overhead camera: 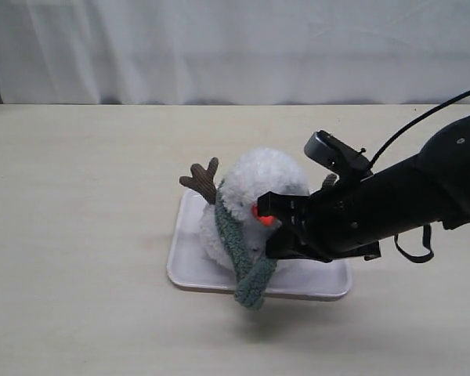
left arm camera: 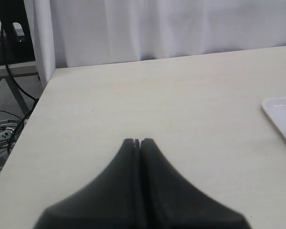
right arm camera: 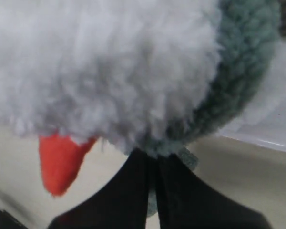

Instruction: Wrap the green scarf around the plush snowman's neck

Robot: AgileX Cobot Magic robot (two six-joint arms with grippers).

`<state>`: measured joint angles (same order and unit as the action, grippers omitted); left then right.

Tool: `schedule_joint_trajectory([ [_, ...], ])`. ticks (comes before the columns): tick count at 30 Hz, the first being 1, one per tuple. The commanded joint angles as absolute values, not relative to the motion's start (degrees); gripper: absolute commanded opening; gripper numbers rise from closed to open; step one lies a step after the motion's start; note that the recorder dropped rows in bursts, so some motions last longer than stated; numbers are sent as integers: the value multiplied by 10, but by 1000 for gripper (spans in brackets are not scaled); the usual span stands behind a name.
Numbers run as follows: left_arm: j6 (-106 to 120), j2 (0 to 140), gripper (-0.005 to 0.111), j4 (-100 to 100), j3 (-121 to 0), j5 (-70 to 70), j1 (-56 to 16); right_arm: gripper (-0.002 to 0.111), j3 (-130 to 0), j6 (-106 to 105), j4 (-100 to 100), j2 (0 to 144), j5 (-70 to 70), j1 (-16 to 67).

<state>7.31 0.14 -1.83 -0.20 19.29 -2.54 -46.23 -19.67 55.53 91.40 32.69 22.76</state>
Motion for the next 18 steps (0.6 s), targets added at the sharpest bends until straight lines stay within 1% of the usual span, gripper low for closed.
schedule_joint_trajectory([
  [1,74,0,0,-22,0,185,-23,4,-467,-289,640,920,349,227],
  [11,74,0,0,-22,0,185,-23,4,-467,-331,681,920,388,227],
  [15,74,0,0,-22,0,185,-23,5,-451,-408,750,926,345,228],
  [16,74,0,0,-22,0,185,-23,8,-451,-412,750,930,347,228],
  [18,74,0,0,-22,0,185,-23,25,-451,-414,750,933,361,228],
])
